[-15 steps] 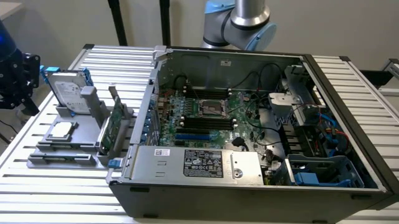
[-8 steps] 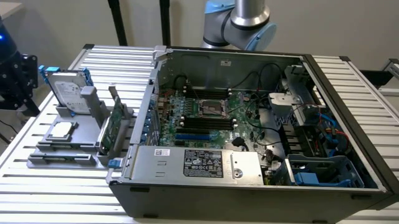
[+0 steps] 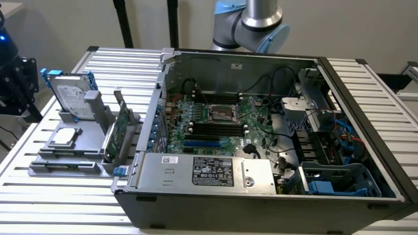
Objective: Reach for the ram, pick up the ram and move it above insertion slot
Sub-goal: 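Pick up the ram and move it above insertion slot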
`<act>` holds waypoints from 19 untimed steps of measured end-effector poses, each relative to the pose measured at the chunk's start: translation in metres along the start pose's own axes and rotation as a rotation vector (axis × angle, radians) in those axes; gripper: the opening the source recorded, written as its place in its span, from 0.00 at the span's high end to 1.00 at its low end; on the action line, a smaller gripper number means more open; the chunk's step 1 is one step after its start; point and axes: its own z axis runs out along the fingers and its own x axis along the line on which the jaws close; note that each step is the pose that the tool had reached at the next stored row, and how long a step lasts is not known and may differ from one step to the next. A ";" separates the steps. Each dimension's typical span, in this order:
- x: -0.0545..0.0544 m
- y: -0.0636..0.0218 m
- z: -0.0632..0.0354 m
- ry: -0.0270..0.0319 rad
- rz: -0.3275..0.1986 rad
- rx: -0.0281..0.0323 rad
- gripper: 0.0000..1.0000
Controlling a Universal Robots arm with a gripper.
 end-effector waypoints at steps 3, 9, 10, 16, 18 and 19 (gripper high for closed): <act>0.000 0.0000 0.0000 0.0000 0.000 0.0000 0.82; 0.000 0.0000 0.0049 0.0004 -0.002 0.0053 0.64; 0.000 0.0001 0.0069 0.0002 -0.003 0.0060 0.64; 0.000 0.0008 0.0178 0.0005 -0.012 0.0066 0.64; 0.000 0.0011 0.0215 0.0006 -0.015 0.0067 0.64; 0.000 0.0013 0.0231 0.0007 -0.016 0.0066 0.64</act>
